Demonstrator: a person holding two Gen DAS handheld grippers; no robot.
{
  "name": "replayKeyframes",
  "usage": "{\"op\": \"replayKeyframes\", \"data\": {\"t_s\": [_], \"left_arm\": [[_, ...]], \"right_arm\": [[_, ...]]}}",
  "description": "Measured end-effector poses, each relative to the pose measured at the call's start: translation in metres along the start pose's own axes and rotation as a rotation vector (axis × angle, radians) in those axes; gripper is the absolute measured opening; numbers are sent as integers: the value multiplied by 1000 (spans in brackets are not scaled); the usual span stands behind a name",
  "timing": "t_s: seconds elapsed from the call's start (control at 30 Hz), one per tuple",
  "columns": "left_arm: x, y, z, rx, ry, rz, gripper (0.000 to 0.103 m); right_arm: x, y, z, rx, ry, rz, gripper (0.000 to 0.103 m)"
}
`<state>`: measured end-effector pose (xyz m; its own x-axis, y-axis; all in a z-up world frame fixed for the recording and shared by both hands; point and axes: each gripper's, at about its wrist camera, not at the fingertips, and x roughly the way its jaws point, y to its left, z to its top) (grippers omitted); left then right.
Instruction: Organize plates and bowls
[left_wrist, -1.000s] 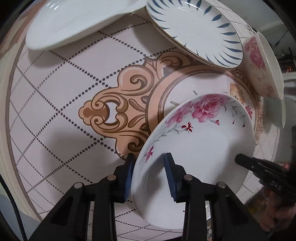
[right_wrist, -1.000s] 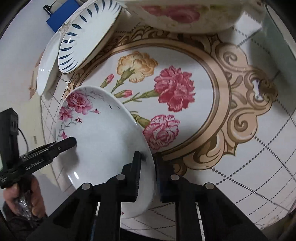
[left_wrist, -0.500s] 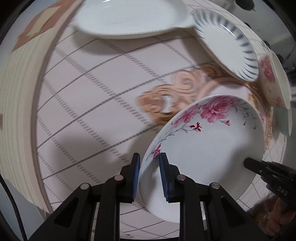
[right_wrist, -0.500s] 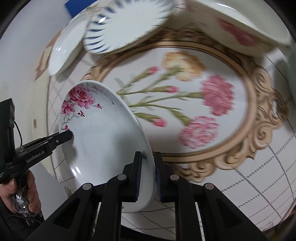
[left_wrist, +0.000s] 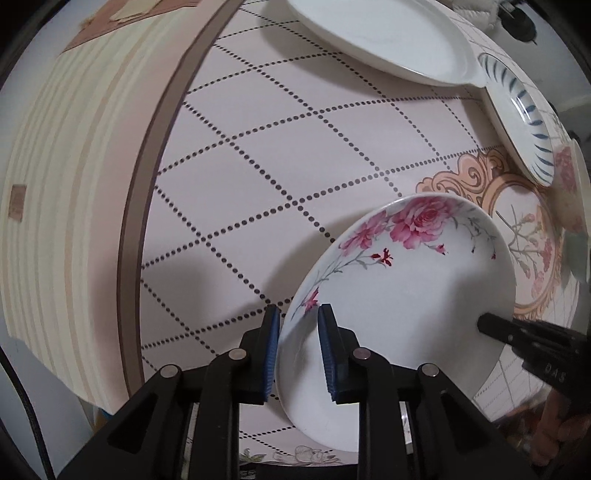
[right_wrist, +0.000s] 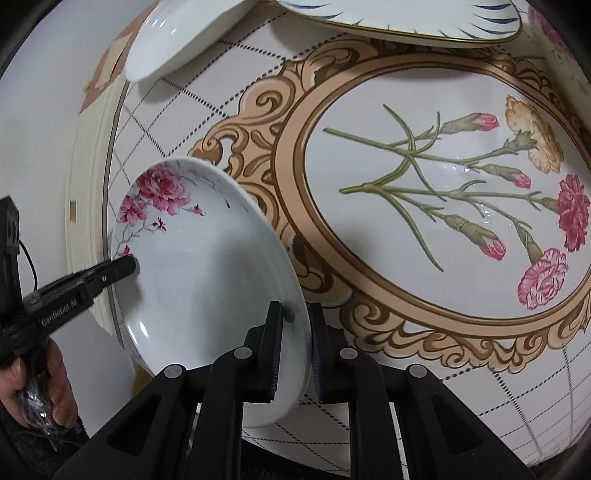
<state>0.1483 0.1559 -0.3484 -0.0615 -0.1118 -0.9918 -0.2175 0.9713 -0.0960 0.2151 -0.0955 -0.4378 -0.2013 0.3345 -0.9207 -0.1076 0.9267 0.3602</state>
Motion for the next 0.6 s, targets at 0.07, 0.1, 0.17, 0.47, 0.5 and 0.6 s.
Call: {"op": "replayKeyframes", "data": {"t_s": [0.07,0.1,0.17,0.47,0.5,0.6], "left_arm": [[-1,3,3,30,18,-21,20],[-2,4,6,45,22,-27,21],[-8,15,21,68,24,-36,25],[-57,63,109,59,-18,-110,50],[-51,73,123,54,-27,-125,59],[-54,81,172,49,-82,-113,63]], "right_arm": [[2,1,3,31,7,0,17],[2,-2,3,50,7,-2,18],[-6,-6,0,77,-1,-34,27],[-90,-15,23,265,-236,74,84],[-93,-13,30,292,-244,108,84],[-84,-2,61,356,-253,212,84]]}}
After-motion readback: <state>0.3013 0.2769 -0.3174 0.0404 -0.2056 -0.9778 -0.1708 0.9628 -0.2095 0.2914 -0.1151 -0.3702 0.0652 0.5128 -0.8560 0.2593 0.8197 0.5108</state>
